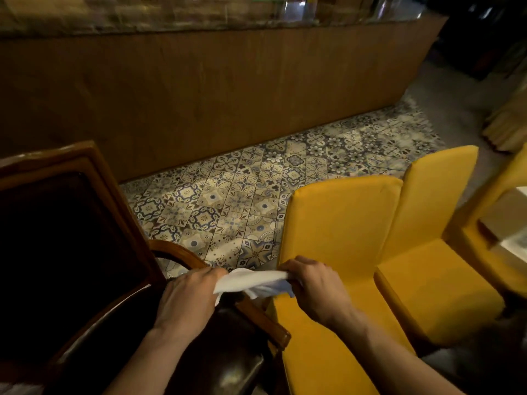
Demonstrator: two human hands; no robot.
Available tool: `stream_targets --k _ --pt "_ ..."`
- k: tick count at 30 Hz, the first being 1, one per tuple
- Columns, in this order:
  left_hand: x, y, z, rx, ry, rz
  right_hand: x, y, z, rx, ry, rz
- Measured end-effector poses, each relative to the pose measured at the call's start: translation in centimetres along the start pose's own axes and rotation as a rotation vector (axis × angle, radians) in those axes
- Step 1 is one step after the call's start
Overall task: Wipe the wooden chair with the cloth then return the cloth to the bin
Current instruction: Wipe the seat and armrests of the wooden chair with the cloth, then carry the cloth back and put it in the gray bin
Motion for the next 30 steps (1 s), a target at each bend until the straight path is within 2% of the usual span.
stream_targets --k 12,22,30 --pt "4.1 -18.4 0.9 0.206 0.08 0.071 -6.6 -17.8 -0.6 0.305 -0.037 -0.085" --pt "6.1 -34.4 2.3 0.424 0.18 0.044 -13.4 -32.4 0.2 0.538 -0.104 -0.124" --pt "4.6 -40.8 2.0 0.554 0.204 0.058 -17.8 -37.5 1.3 0.654 -0.116 -0.162"
Point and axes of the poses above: each hand's wrist, its own z-axis towards the middle knuckle, its own y-axis out of the palm, x = y × z, the point moved 7 cm from there along z, towards the middle knuckle, and after that the axes turned 4 degrees about x, right-handed, at the moved point
